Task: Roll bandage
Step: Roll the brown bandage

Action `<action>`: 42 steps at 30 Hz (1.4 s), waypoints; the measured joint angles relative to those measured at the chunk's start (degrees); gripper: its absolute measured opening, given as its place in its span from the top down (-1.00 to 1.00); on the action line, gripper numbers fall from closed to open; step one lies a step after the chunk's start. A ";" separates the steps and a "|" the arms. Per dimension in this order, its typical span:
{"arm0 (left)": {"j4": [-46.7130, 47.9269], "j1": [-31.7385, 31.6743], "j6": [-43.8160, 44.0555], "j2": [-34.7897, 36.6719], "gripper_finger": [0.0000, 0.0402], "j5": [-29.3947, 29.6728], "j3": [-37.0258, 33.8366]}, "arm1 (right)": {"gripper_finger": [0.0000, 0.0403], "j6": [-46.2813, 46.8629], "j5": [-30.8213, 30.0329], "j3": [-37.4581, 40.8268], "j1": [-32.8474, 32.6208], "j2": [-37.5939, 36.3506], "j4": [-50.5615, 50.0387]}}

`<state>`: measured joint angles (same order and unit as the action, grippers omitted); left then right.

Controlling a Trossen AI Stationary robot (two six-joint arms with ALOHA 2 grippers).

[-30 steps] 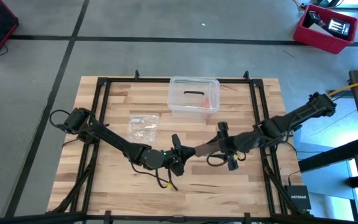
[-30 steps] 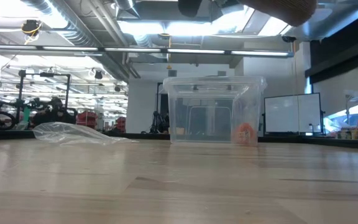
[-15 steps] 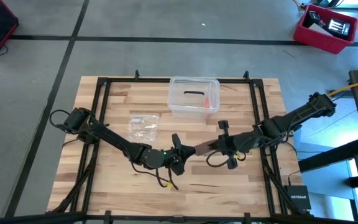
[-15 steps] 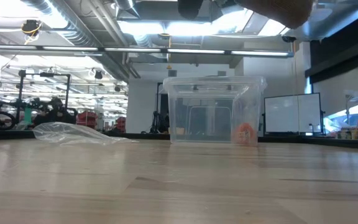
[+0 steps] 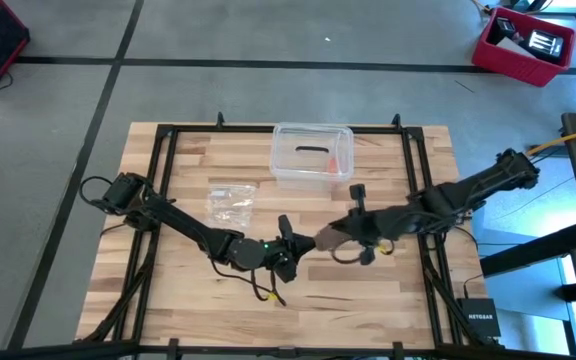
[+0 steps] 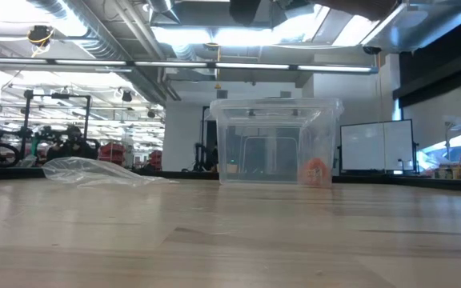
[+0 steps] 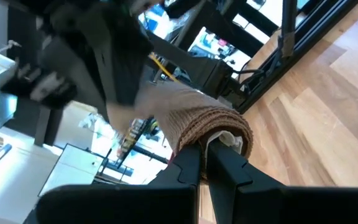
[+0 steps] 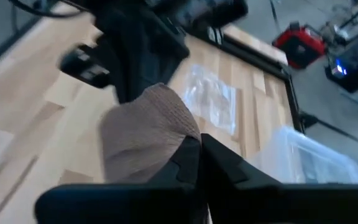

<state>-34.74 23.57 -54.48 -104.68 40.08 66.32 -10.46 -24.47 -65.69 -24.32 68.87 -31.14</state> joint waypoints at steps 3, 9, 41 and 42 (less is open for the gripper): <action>-0.03 0.00 -0.68 0.00 0.97 -0.03 0.00 | 0.86 1.70 0.48 0.00 1.73 2.05 -0.13; 0.05 0.07 -1.38 -0.04 0.97 -0.31 -0.02 | 0.66 4.31 5.31 -0.01 3.43 4.41 -3.48; -0.24 -0.02 0.36 -0.13 0.97 -0.08 -0.02 | -0.43 11.54 5.60 -2.10 3.76 2.95 -8.58; -0.26 0.00 0.62 -0.13 0.97 -0.27 -0.02 | -0.43 11.56 6.80 -2.10 3.76 2.96 -8.51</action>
<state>-35.00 23.58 -53.86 -104.81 39.82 66.30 1.10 -17.67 -67.79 -20.56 71.82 -39.65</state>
